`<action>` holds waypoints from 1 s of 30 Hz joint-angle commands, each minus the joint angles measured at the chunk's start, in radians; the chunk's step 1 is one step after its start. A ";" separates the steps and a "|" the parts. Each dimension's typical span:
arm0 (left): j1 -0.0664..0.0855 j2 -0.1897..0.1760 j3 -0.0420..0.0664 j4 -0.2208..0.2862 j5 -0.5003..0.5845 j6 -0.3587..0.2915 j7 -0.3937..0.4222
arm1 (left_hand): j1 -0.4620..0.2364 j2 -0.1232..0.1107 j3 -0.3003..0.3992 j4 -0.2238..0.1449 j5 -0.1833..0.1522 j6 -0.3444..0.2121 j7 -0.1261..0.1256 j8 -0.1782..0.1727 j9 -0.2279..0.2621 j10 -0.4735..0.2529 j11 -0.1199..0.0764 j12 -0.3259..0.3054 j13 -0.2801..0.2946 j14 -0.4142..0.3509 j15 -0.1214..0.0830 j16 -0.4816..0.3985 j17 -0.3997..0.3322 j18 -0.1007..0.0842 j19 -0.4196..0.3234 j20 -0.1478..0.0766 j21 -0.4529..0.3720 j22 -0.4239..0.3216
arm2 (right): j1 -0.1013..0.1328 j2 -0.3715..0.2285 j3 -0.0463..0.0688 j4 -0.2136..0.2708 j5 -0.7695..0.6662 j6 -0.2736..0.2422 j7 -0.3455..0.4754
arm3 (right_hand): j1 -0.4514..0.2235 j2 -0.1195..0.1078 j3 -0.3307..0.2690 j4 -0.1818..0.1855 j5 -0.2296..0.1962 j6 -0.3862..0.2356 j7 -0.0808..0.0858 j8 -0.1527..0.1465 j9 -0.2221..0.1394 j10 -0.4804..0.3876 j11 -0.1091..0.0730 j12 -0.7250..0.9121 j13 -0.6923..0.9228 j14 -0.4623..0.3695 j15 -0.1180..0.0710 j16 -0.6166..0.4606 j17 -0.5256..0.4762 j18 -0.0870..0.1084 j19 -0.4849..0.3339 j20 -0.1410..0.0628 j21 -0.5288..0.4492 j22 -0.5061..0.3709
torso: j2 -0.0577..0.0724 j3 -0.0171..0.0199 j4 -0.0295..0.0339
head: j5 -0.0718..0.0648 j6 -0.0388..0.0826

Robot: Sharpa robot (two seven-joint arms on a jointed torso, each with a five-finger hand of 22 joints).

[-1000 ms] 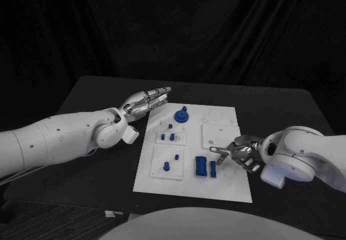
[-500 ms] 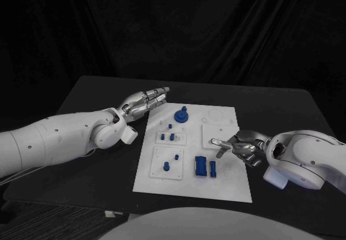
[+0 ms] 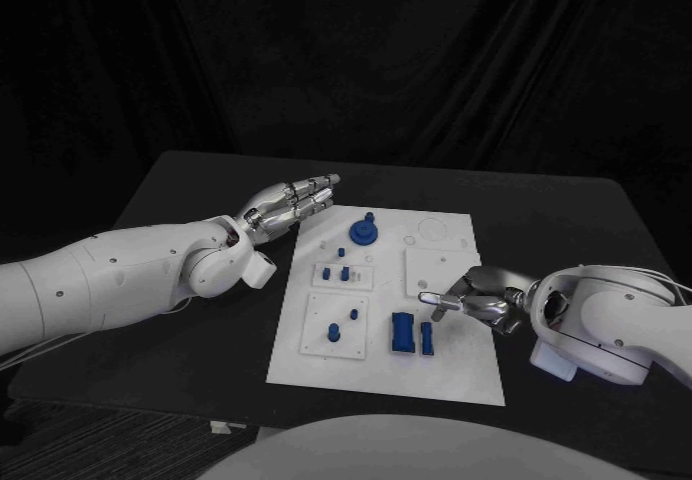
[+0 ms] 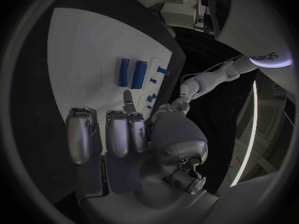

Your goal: Assemble the parts on the task board

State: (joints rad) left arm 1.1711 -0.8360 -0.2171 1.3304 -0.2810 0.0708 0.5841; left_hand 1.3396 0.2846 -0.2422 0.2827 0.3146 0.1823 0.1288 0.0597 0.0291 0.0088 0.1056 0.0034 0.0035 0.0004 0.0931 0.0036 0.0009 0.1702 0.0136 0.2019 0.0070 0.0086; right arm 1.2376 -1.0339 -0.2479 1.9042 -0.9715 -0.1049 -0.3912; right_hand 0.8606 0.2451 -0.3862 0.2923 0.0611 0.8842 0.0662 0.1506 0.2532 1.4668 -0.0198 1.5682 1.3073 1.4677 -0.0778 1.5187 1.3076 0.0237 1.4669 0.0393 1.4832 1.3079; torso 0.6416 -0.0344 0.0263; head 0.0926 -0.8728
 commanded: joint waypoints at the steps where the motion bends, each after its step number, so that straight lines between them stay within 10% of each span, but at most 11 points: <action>1: -0.001 0.002 0.001 0.003 0.000 0.006 0.016 | 0.012 0.001 0.005 0.001 0.005 0.002 0.005 0.006 0.001 0.003 0.006 0.001 0.001 0.000 0.008 -0.004 -0.001 0.008 0.001 0.008 0.006 0.001 | -0.007 0.002 0.000 -0.004 -0.052 0.045 -0.004 | -0.005 0.004 -0.006 -0.002 -0.004 -0.005 0.001 -0.006 -0.001 0.104 -0.007 0.003 0.263 0.067 -0.007 0.006 0.046 -0.002 0.062 -0.009 0.004 0.235 | 0.000 -0.0013 -0.0007 | 0.001 0.000; 30: -0.002 0.003 0.001 0.001 0.000 0.010 0.016 | 0.017 0.001 0.008 0.000 0.009 0.002 0.006 0.007 0.001 0.004 0.008 0.001 0.001 0.000 0.009 -0.004 -0.001 0.008 0.001 0.008 0.006 0.001 | -0.017 0.005 0.000 -0.007 -0.091 -0.042 0.014 | 0.013 0.017 -0.023 -0.003 0.010 0.019 0.001 -0.013 -0.019 0.104 -0.008 0.003 0.263 0.066 -0.010 0.005 0.040 -0.001 0.059 -0.014 0.000 0.233 | -0.001 0.0000 0.0002 | -0.003 0.000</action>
State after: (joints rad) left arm 1.1708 -0.8351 -0.2171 1.3301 -0.2811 0.0710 0.5835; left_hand 1.3474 0.2846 -0.2422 0.2827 0.3186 0.1822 0.1288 0.0597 0.0288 0.0124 0.1091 0.0034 0.0034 0.0004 0.0931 0.0036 0.0016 0.1702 0.0136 0.2018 0.0070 0.0083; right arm 1.2233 -1.0301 -0.2479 1.8955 -1.0404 -0.1120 -0.3880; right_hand 0.8672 0.2596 -0.4056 0.2896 0.0653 0.8950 0.0661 0.1341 0.2356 1.4632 -0.0233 1.5682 1.3078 1.4650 -0.0805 1.5186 1.3075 0.0237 1.4669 0.0323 1.4832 1.3075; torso 0.6401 -0.0345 0.0261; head 0.0903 -0.8728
